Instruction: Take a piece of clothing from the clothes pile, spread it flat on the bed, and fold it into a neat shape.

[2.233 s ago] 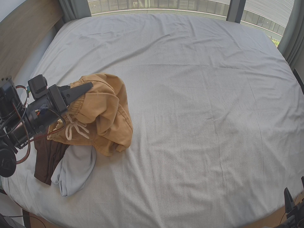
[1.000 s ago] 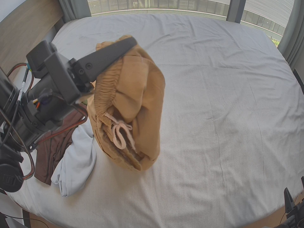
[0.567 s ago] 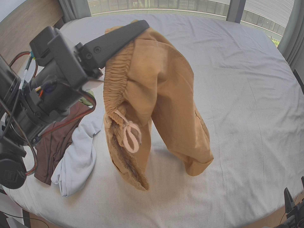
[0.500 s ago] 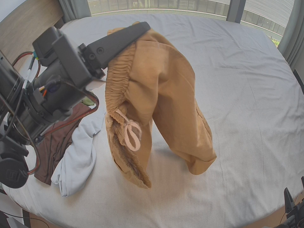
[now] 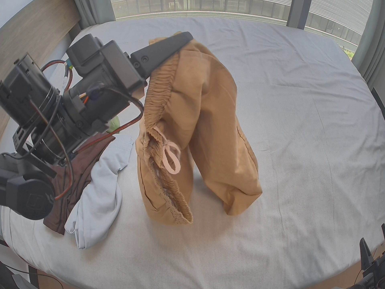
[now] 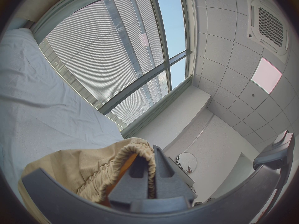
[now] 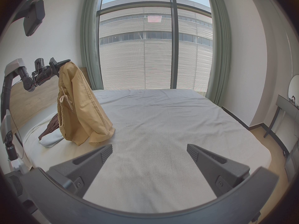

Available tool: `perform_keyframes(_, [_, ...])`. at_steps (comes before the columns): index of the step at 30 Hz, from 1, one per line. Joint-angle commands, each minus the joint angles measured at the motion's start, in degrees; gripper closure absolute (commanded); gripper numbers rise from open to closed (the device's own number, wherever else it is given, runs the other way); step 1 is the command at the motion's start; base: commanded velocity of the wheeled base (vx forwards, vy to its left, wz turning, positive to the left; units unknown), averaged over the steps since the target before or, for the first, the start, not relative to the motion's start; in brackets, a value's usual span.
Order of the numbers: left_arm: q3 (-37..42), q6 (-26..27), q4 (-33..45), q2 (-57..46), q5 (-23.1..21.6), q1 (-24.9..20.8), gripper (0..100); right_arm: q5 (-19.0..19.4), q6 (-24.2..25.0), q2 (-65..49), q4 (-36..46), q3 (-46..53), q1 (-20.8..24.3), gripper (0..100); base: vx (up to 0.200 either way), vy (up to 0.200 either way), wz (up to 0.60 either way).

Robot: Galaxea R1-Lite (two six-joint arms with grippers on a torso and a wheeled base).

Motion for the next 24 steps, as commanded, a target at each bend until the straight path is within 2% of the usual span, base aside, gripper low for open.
perform_keyframes(1, [-2.37, -0.13, 0.16, 0.87, -0.06, 0.13, 100, -0.02, 0.01, -0.93, -0.01, 1.01, 0.02, 0, 0.0, 0.0, 0.0])
perform_keyframes(11, [-2.81, -0.49, -0.02, 2.45, -0.06, 1.19, 100, -0.02, 0.01, -0.93, -0.01, 1.01, 0.02, 0, 0.0, 0.0, 0.0])
perform_keyframes(19, [1.58, -0.4, -0.46, 2.63, -0.06, 2.94, 100, -0.02, 0.01, -0.93, -0.01, 1.01, 0.02, 0, 0.0, 0.0, 0.0])
perform_keyframes(21, [1.93, -0.49, -1.6, 2.54, -0.06, 3.03, 100, -0.02, 0.01, -0.93, -0.01, 1.01, 0.02, 0, 0.0, 0.0, 0.0])
perform_keyframes(22, [2.64, -0.57, -9.86, 4.65, -0.06, 3.56, 100, -0.02, -0.08, -0.93, -0.01, 1.01, 0.02, 0, 0.0, 0.0, 0.0])
perform_keyframes(24, [2.64, -0.31, -10.83, 5.44, 0.12, 3.73, 100, -0.02, 0.01, -0.93, -0.01, 1.01, 0.02, 0, 0.0, 0.0, 0.0])
